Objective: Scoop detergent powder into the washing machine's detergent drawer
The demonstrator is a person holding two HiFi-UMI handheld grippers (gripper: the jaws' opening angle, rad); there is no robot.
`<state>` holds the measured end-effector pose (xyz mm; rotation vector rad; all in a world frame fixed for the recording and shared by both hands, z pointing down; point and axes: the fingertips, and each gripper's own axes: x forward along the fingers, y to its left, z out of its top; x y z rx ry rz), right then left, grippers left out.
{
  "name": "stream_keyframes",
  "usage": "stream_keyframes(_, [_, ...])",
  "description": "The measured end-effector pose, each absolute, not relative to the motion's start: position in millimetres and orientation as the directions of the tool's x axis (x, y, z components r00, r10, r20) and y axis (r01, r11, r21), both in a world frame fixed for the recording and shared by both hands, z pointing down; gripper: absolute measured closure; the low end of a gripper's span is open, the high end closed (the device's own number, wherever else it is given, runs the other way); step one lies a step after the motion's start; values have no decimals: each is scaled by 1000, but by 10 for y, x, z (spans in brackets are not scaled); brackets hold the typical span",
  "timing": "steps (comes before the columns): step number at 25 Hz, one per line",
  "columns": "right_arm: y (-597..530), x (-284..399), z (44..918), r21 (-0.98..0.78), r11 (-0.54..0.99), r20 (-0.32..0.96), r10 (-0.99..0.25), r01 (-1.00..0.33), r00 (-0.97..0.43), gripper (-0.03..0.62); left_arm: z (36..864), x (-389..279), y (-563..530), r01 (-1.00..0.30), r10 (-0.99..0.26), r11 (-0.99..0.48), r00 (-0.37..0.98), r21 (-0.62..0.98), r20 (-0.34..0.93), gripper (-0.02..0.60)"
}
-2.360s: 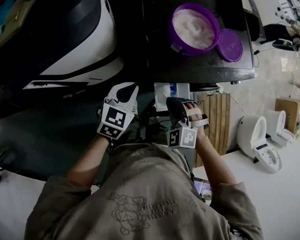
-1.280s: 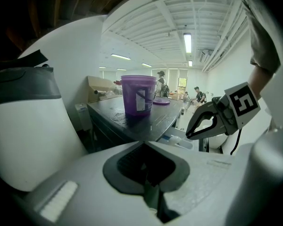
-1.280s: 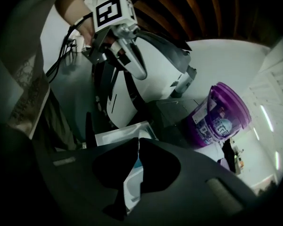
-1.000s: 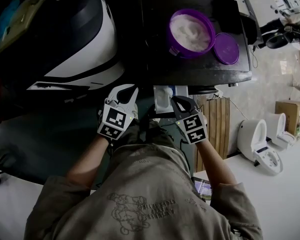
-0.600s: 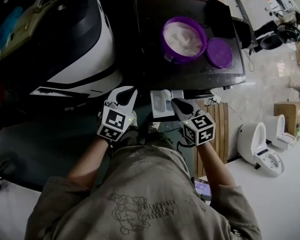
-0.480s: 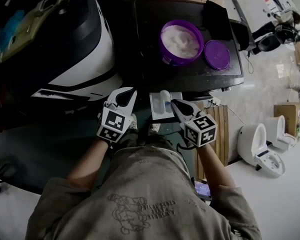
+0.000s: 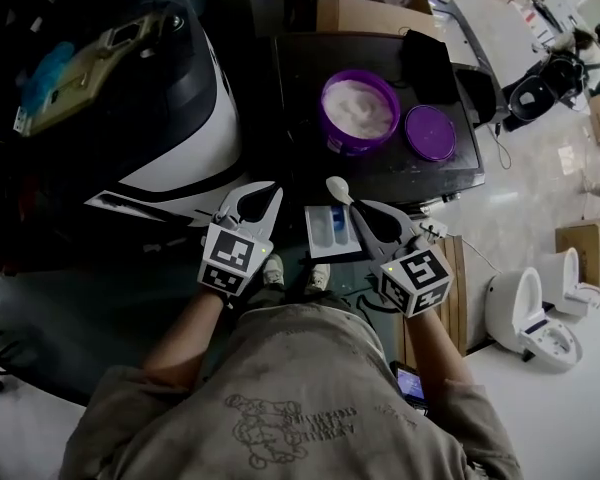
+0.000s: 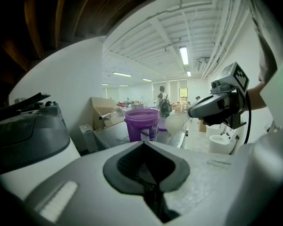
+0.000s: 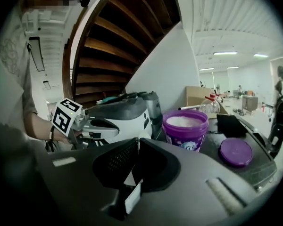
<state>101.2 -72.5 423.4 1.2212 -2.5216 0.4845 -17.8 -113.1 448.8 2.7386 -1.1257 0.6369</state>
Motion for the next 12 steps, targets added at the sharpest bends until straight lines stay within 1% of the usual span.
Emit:
stream_keyframes(4, [-788, 1005, 3817, -153, 591, 313, -731, -792, -606, 557, 4147, -206, -1194, -713, -680, -698, 635, -60, 367, 581])
stream_keyframes(8, [-826, 1009, 3388, -97, 612, 222, -756, -785, -616, 557, 3747, -238, -1247, -729, -708, -682, 638, -59, 302, 581])
stream_keyframes(12, [-834, 1073, 3004, -68, 606, 132, -782, -792, -609, 557, 3356, -282, -1272, -740, -736, -667, 636, -87, 234, 581])
